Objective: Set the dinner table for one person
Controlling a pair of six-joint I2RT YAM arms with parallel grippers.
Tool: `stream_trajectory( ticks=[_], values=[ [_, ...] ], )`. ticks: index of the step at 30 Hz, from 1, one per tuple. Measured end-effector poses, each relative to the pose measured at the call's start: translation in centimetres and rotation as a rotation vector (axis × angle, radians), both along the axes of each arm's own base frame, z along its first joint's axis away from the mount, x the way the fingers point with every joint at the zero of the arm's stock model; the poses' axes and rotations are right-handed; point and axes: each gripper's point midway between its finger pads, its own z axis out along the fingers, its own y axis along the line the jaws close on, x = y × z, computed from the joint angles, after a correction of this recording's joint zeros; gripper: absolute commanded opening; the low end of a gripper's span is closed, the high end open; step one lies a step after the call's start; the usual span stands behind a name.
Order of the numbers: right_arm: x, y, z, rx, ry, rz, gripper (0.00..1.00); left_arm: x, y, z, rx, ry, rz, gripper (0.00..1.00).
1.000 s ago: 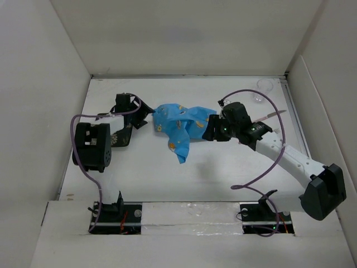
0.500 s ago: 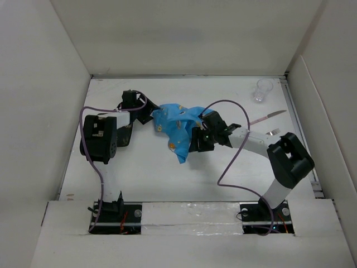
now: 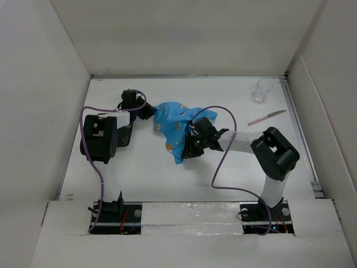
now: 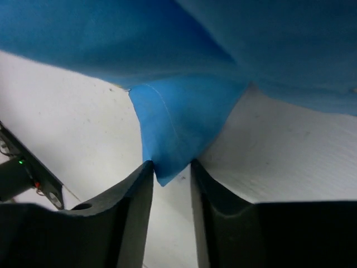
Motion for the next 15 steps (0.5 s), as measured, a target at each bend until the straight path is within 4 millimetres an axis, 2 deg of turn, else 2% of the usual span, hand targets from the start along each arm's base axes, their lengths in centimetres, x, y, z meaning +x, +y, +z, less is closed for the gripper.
stream_trajectory(
  ticks=[1, 2, 4, 9, 11, 13, 14, 15],
  values=[
    [-0.2, 0.2, -0.3, 0.0, 0.008, 0.001, 0.17, 0.1, -0.1, 0.1, -0.008, -0.002, 0.003, 0.13],
    [-0.4, 0.4, -0.5, -0.002, 0.015, 0.001, 0.11, 0.1, -0.2, 0.2, -0.014, -0.005, 0.002, 0.0],
    [-0.4, 0.4, -0.7, -0.011, 0.018, -0.008, 0.0, 0.3, -0.3, 0.5, -0.027, -0.013, 0.007, 0.0],
    [0.5, -0.9, -0.1, -0.055, -0.017, -0.061, 0.0, 0.5, -0.4, 0.8, -0.043, -0.028, 0.01, 0.0],
    [1.6, -1.9, 1.4, -0.062, -0.056, -0.094, 0.0, 0.5, -0.4, 1.0, -0.04, -0.034, 0.007, 0.0],
    [3.2, -3.1, 3.8, -0.06, -0.113, -0.135, 0.0, 0.5, -0.4, 1.3, -0.036, -0.042, 0.004, 0.0],
    [3.3, -3.1, 3.9, -0.059, -0.116, -0.138, 0.0, 0.5, -0.4, 1.7, -0.034, -0.048, 0.001, 0.0],
    [4.9, -4.0, 6.7, -0.049, -0.182, -0.173, 0.0, 0.5, -0.4, 2.2, -0.032, -0.06, -0.001, 0.0]
  ],
)
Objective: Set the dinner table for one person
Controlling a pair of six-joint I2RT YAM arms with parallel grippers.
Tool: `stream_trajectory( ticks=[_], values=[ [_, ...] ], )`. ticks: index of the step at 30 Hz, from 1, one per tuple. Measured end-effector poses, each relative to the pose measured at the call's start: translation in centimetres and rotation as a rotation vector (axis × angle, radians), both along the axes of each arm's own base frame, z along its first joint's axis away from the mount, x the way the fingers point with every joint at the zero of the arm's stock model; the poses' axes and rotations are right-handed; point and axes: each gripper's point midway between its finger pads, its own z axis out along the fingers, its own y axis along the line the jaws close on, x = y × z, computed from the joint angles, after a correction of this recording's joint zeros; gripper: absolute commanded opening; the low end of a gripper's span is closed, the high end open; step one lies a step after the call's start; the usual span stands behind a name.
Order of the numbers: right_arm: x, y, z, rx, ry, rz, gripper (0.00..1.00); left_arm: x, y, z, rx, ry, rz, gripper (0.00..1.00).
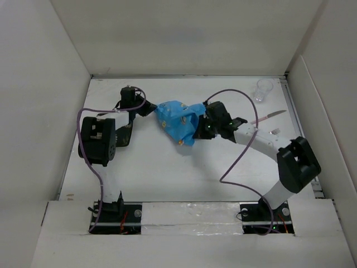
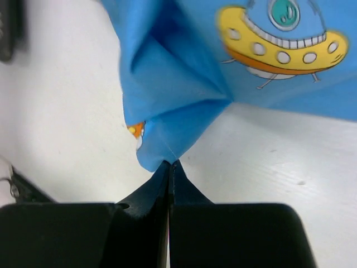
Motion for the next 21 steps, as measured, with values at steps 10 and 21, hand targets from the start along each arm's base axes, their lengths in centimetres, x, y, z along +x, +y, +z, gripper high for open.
stream_trajectory(
  ticks=[10, 21],
  values=[
    [17.8, -5.1, 20.8, 0.055, -0.418, -0.204, 0.0, 7.5, -1.4, 20.4, -0.109, -0.41, -0.001, 0.0],
    [15.3, -10.5, 36.5, 0.068, -0.763, -0.218, 0.0, 1.3, 0.7, 36.5, -0.073, -0.744, 0.052, 0.0]
  ],
)
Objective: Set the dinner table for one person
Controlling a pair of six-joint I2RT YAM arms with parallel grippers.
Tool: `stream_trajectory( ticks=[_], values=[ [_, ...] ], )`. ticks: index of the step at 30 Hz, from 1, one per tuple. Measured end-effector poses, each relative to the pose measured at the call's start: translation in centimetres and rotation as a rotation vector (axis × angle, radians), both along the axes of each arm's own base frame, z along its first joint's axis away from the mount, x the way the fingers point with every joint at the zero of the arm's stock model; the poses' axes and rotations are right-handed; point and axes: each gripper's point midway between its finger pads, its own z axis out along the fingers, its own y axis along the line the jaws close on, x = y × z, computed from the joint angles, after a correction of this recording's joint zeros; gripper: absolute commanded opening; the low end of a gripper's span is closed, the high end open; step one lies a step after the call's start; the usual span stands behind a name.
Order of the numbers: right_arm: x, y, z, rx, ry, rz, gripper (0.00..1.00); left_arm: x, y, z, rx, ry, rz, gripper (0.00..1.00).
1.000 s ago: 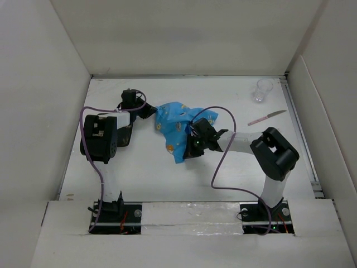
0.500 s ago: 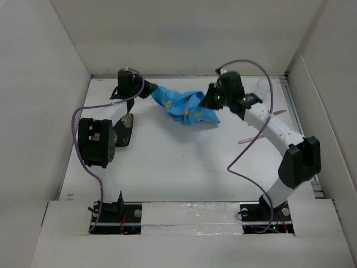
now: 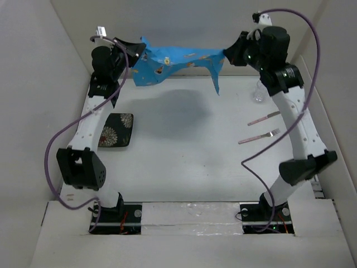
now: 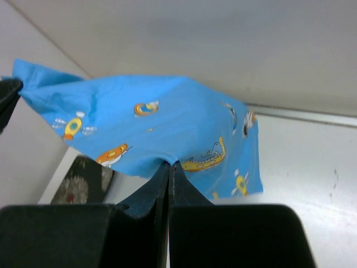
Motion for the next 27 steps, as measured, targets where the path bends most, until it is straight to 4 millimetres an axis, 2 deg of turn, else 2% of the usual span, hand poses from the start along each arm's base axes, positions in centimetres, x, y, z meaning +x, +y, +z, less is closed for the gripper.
stream_trajectory(
  ticks=[2, 4, 6, 9, 11, 13, 14, 15, 16, 19, 22, 25, 26, 27],
  values=[
    [-3.0, -0.4, -2.0, -0.024, 0.032, 0.029, 0.0, -2.5, 0.4, -1.6, 0.024, 0.026, 0.009, 0.0],
    [-6.0, -0.8, -5.8, -0.051, 0.094, 0.05, 0.0, -4.7, 0.9, -4.9, 0.053, 0.081, 0.016, 0.02],
    [-8.4, -1.1, -11.2, -0.079, 0.184, 0.066, 0.0, -6.3, 1.3, -9.7, 0.084, 0.168, 0.025, 0.12],
    [-10.8, -1.6, -20.5, -0.138, 0.378, 0.073, 0.0, -8.4, 1.8, -19.5, 0.146, 0.383, 0.03, 0.28],
    [-11.8, -2.2, -26.3, -0.181, 0.511, 0.063, 0.0, -10.5, 2.2, -25.9, 0.197, 0.548, 0.031, 0.3],
    [-12.4, -2.9, -30.6, -0.219, 0.618, 0.044, 0.13, -12.7, 2.7, -30.4, 0.247, 0.679, 0.026, 0.34],
    [-12.5, -3.2, -32.3, -0.236, 0.663, 0.034, 0.21, -13.5, 2.9, -31.8, 0.27, 0.723, 0.025, 0.35],
    [-12.5, -3.4, -33.5, -0.25, 0.696, 0.023, 0.36, -13.7, 3.0, -32.1, 0.273, 0.735, 0.025, 0.39],
    [-12.4, -3.5, -34.3, -0.258, 0.719, 0.017, 0.41, -14.5, 3.3, -33.0, 0.302, 0.772, 0.026, 0.42],
    [-12.2, -3.8, -35.6, -0.273, 0.755, -0.008, 0.52, -14.7, 3.8, -32.9, 0.34, 0.764, 0.041, 0.5],
    [-12.0, -4.4, -35.6, -0.281, 0.752, -0.044, 0.53, -14.9, 4.4, -32.8, 0.378, 0.756, 0.057, 0.58],
    [-11.7, -5.0, -35.5, -0.276, 0.75, -0.076, 0.5, -15.2, 4.7, -33.3, 0.431, 0.764, 0.067, 0.62],
    [-11.6, -5.1, -35.5, -0.268, 0.753, -0.084, 0.45, -15.2, 4.9, -33.7, 0.462, 0.775, 0.076, 0.62],
    [-11.5, -5.1, -35.4, -0.263, 0.756, -0.087, 0.29, -15.1, 4.6, -34.1, 0.5, 0.784, 0.077, 0.62]
  ],
)
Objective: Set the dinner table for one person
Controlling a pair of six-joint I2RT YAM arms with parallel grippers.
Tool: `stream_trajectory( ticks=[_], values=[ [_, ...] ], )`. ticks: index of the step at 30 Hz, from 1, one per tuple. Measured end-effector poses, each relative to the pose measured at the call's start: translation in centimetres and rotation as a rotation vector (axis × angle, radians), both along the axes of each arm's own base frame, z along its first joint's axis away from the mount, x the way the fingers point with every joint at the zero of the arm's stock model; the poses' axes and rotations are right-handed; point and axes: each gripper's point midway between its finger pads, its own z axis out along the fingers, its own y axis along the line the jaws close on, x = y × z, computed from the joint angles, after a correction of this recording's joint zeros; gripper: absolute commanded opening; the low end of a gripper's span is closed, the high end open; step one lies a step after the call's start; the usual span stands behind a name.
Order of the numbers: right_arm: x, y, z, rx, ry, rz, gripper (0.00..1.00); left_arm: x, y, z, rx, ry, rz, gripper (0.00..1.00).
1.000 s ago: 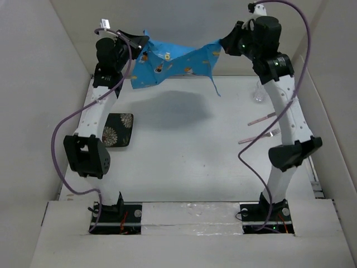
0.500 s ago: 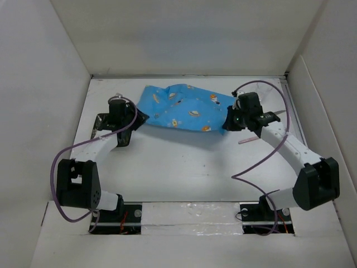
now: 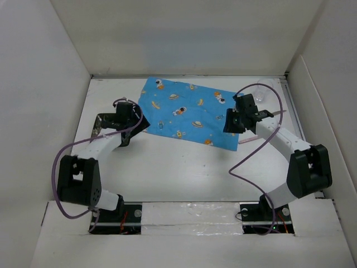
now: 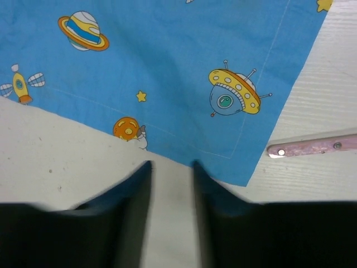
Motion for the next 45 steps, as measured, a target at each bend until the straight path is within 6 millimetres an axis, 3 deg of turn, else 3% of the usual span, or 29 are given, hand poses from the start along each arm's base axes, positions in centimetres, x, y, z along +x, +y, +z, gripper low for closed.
stream_trajectory(
  ticks=[3, 5, 8, 9, 10, 12, 14, 17, 20, 21, 22, 24, 28, 32, 42, 45],
  values=[
    [0.4, 0.3, -0.2, 0.02, 0.01, -0.02, 0.0, 1.4, -1.9, -1.4, 0.091, 0.04, -0.052, 0.61],
    [0.4, 0.9, -0.9, 0.029, 0.029, -0.026, 0.0, 2.4, -3.1, -2.5, 0.133, 0.055, -0.073, 0.61],
    [0.1, 2.1, -1.7, 0.038, 0.054, -0.017, 0.25, 2.7, -3.8, -4.6, 0.174, 0.092, -0.084, 0.61],
    [0.0, 2.5, -1.9, 0.04, 0.058, -0.012, 0.41, 2.9, -3.7, -5.2, 0.186, 0.108, -0.08, 0.61],
    [-0.1, 2.9, -1.9, 0.043, 0.061, -0.008, 0.46, 3.1, -3.6, -5.9, 0.197, 0.124, -0.077, 0.61],
    [-0.2, 3.4, -2.1, 0.045, 0.059, 0.003, 0.53, 4.0, -3.3, -7.2, 0.223, 0.149, -0.072, 0.61],
    [-0.1, 3.8, -2.5, 0.046, 0.064, 0.007, 0.54, 5.5, -3.8, -6.6, 0.22, 0.12, -0.071, 0.62],
    [0.0, 3.8, -4.3, 0.024, 0.102, -0.005, 0.57, 5.9, -3.9, -6.9, 0.223, 0.116, -0.081, 0.58],
    [0.1, 3.3, -6.1, -0.021, 0.139, -0.023, 0.57, 5.8, -4.0, -7.1, 0.231, 0.122, -0.098, 0.4],
    [0.0, 3.1, -6.5, -0.034, 0.148, -0.03, 0.57, 5.8, -4.0, -7.1, 0.23, 0.123, -0.104, 0.28],
    [0.0, 2.9, -6.7, -0.043, 0.15, -0.038, 0.57, 5.6, -4.1, -7.3, 0.223, 0.128, -0.113, 0.1],
    [0.1, 2.7, -6.7, -0.052, 0.143, -0.053, 0.57, 5.1, -4.2, -7.6, 0.215, 0.142, -0.128, 0.0],
    [0.5, 2.0, -6.6, -0.052, 0.141, -0.085, 0.57, 4.3, -4.4, -7.7, 0.192, 0.149, -0.153, 0.0],
    [1.5, 0.5, -6.3, -0.05, 0.136, -0.132, 0.57, 2.2, -4.8, -7.8, 0.153, 0.17, -0.187, 0.0],
    [9.7, -2.8, -3.1, -0.008, 0.037, -0.259, 0.57, -3.9, -5.0, -7.9, 0.087, 0.259, -0.238, 0.0],
    [10.7, -3.4, -3.2, -0.003, 0.04, -0.276, 0.57, -5.1, -4.8, -7.7, 0.087, 0.292, -0.246, 0.11]
  ],
)
